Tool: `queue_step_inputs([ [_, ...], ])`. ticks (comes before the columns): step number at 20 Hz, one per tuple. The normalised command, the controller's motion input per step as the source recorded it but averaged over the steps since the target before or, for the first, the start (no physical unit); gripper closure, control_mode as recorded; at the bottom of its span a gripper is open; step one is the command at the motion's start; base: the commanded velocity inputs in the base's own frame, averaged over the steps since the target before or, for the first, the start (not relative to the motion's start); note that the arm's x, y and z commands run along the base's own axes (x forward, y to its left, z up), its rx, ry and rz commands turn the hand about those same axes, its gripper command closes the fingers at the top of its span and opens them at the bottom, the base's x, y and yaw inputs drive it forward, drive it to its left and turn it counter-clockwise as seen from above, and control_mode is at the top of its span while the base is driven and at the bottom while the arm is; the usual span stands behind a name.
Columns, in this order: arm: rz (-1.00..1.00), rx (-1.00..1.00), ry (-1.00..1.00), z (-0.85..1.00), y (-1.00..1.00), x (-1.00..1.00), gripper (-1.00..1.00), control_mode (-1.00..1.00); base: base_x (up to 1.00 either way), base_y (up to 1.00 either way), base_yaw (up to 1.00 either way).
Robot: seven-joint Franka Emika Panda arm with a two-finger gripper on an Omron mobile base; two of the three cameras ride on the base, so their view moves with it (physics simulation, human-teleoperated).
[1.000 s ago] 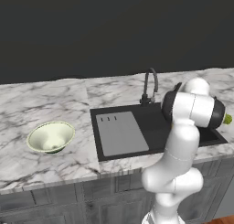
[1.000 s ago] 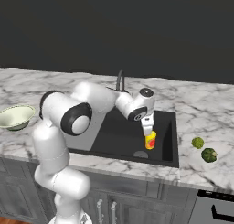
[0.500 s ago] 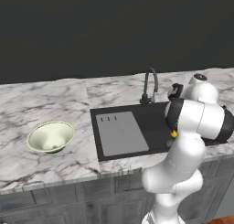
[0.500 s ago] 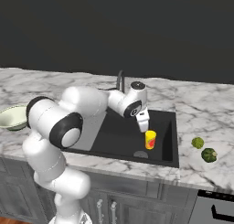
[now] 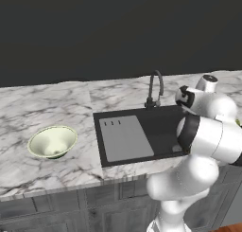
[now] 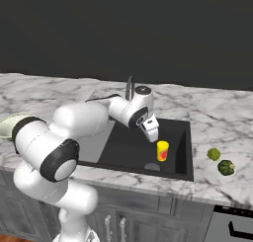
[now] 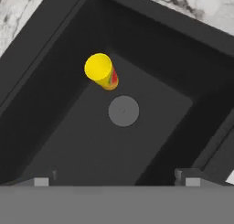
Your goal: Remove the broccoli and broccoli from the sink. Then move the bowl and cup from the counter to the sink for washing.
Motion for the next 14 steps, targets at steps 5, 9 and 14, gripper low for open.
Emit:
queue_step_inputs([
  [5,0.18,-0.04,0.00,0.22,0.21,-0.33,-1.00,-1.00,0.00,0.00,0.00],
  [9,0.16,-0.05,0.00,0.21,0.24,-0.33,-1.00,-1.00,0.00,0.00,0.00],
  [14,0.14,-0.05,0.00,0.20,0.26,-0.32,-1.00,-1.00,0.00,0.00,0.00],
])
